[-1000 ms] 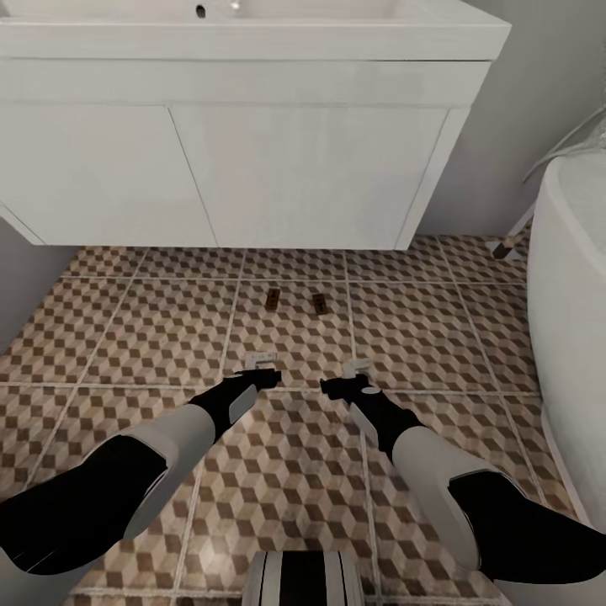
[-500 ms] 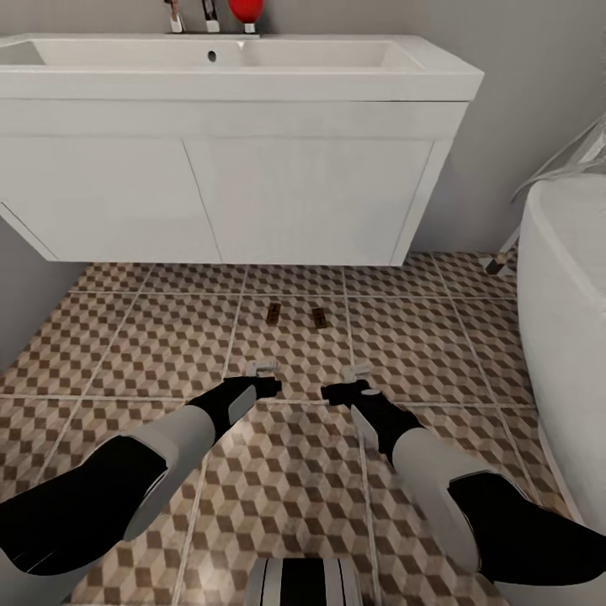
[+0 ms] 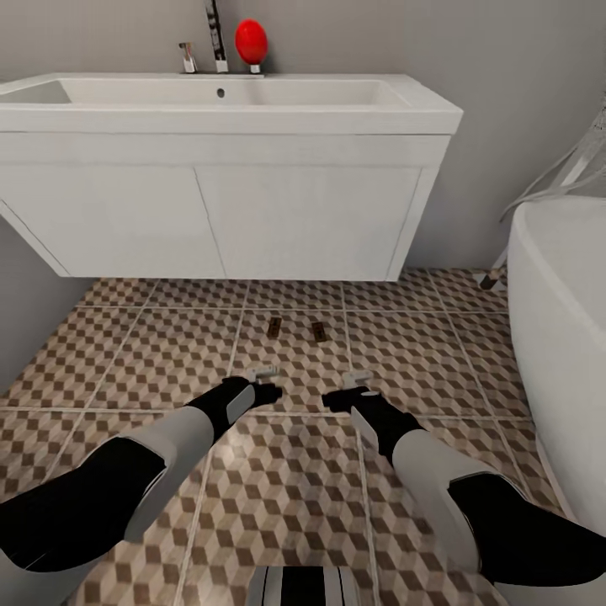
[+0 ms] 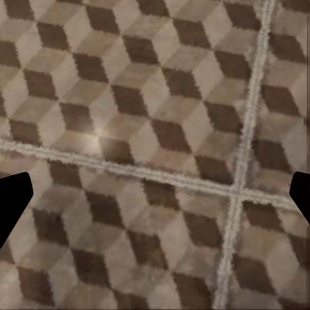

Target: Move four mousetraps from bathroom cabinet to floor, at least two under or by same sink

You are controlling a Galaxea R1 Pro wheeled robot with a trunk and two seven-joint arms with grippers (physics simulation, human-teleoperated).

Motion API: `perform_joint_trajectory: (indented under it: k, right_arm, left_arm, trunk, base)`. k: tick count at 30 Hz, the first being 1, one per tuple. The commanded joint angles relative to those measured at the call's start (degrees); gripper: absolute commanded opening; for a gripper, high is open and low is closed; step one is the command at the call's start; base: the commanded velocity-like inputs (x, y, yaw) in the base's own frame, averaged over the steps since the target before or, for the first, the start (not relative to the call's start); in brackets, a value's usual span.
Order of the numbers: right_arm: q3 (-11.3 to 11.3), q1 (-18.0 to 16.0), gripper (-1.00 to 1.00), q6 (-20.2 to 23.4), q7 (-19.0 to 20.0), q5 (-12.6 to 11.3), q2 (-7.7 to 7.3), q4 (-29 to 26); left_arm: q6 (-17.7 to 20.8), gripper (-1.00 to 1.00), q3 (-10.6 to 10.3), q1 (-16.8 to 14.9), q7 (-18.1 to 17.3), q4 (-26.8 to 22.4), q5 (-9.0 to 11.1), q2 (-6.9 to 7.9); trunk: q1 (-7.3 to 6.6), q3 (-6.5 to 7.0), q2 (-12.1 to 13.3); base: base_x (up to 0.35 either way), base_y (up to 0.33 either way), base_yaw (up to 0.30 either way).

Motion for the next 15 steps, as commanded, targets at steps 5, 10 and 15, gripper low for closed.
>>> perform_joint_trajectory:
  k: [5, 10, 15]
  right_arm:
    - [0.2, 0.0, 1.0, 2.0, -0.2, -0.1, 0.0, -0.1]
    - [0.3, 0.0, 1.0, 2.6, -0.2, 0.0, 0.0, -0.1]
    - [0.3, 0.1, 1.0, 3.6, -0.2, 0.0, 0.0, 1.2]
  left_arm:
    - [1.7, 1.0, -0.1, -0.1, 0.2, -0.1, 0.6, 0.06]
    - [4.0, 1.0, 0.0, -0.1, 0.3, 0.0, 0.6, 0.22]
    - [4.9, 1.0, 0.1, -0.1, 0.5, 1.0, 0.5, 1.69]
  trunk:
    - [-0.13, 1.08, 0.1]
    - [-0.26, 2.18, 0.1]
    - [-0.39, 3.29, 0.2]
  base:
    - [0.0, 0.0, 0.0]
    - [0.0, 0.0, 0.0]
    - [0.0, 0.0, 0.0]
